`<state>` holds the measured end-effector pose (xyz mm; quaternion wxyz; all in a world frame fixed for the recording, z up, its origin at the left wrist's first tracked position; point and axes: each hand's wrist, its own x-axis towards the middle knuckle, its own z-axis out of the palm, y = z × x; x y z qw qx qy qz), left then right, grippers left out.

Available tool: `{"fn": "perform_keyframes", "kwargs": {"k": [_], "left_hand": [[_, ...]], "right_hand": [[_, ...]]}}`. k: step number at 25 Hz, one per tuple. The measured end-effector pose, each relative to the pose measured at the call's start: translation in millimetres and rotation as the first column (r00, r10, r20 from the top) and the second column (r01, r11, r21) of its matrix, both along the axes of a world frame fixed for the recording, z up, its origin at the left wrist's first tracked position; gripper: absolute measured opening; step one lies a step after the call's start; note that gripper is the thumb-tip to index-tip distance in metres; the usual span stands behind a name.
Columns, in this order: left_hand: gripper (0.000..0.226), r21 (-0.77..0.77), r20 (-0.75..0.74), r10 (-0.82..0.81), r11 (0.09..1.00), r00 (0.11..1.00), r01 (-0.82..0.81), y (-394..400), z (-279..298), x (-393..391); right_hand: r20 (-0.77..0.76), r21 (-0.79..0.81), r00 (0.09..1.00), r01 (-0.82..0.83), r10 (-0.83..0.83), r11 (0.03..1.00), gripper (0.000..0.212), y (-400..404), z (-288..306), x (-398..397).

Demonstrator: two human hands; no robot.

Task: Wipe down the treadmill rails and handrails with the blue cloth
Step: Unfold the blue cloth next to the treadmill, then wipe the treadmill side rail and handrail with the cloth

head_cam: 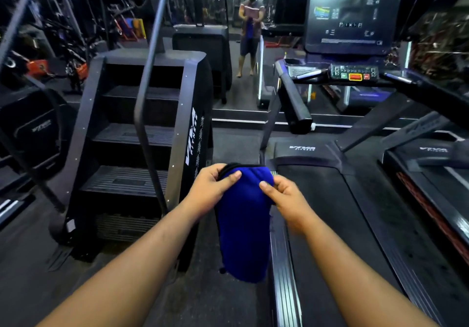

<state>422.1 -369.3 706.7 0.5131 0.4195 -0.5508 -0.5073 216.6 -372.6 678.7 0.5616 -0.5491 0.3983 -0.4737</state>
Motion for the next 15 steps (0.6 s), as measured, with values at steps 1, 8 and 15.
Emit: {"fn": "perform_keyframes", "kwargs": {"k": [1, 8, 15], "left_hand": [[0.019, 0.027, -0.075, 0.009, 1.000, 0.997, -0.007, -12.8, -2.0, 9.3], [0.026, 0.236, -0.119, -0.316, 0.912, 0.941, 0.336, -89.3, -37.9, 36.4], [0.037, 0.339, 0.046, -0.194, 0.926, 0.980, 0.167, -187.1, -36.0, 22.7]], "right_hand": [[0.065, -0.021, 0.997, 0.034, -0.032, 0.999, 0.021, -9.6, 10.7, 11.7], [0.361, 0.122, 0.892, 0.244, -0.272, 0.962, 0.031, -94.1, 63.5, 52.1], [-0.204, 0.298, 0.935, 0.343, -0.291, 0.891, 0.033, -121.6, -28.7, 36.5]]}}
